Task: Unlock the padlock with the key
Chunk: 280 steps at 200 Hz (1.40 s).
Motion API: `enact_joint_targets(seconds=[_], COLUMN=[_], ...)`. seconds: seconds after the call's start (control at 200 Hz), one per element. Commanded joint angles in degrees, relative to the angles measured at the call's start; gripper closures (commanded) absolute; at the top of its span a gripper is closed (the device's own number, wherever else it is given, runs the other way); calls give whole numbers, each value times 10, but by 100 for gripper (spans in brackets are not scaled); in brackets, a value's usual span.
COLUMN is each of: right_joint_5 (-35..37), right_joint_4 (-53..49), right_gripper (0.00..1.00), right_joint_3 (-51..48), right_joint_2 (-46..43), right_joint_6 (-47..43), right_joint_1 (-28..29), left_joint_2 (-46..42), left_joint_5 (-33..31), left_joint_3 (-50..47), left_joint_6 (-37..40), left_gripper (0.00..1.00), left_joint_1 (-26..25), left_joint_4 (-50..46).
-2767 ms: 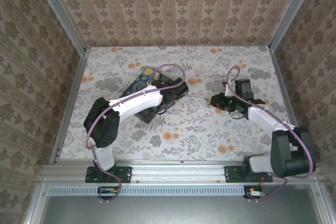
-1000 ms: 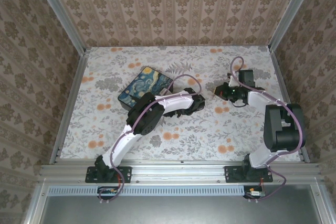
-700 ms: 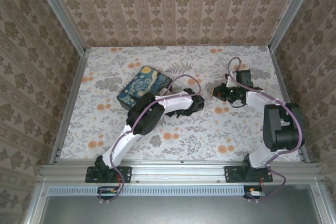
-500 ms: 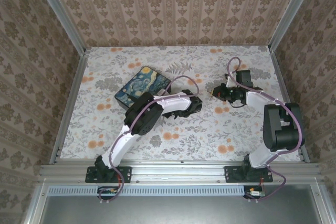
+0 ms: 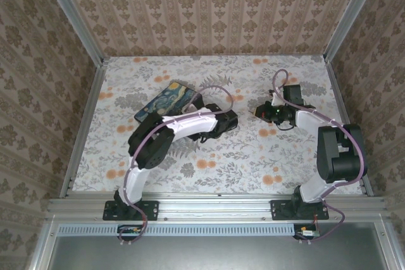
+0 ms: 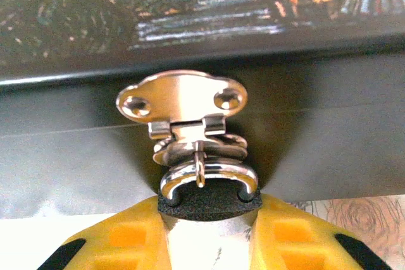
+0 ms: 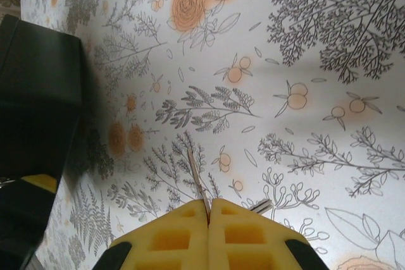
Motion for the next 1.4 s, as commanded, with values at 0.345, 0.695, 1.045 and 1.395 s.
enact_joint_targets(seconds=[0.345,0.695,1.045,1.395], right_joint_5=[4,-6,-3,25], right_joint_4=[-40,-73,-79,-116], right_gripper=[100,100,100,100], right_joint_3=[-18,-13,-6,39], right_joint_2=[-65,-91,-104,-101], right_joint_6=[-17,-25,-16,-17], right_joint_1=[4,11,23,84], left_joint_2=[-129,-148,-163,-184], left_joint_5=[151,231,283,334], left_joint_3=[62,162,191,174], left_joint_6=[246,334,375,433], left_gripper=[98,100,99,72], left_joint_1=[48,85,111,155], left_joint_4=[-72,-138,-148,-85])
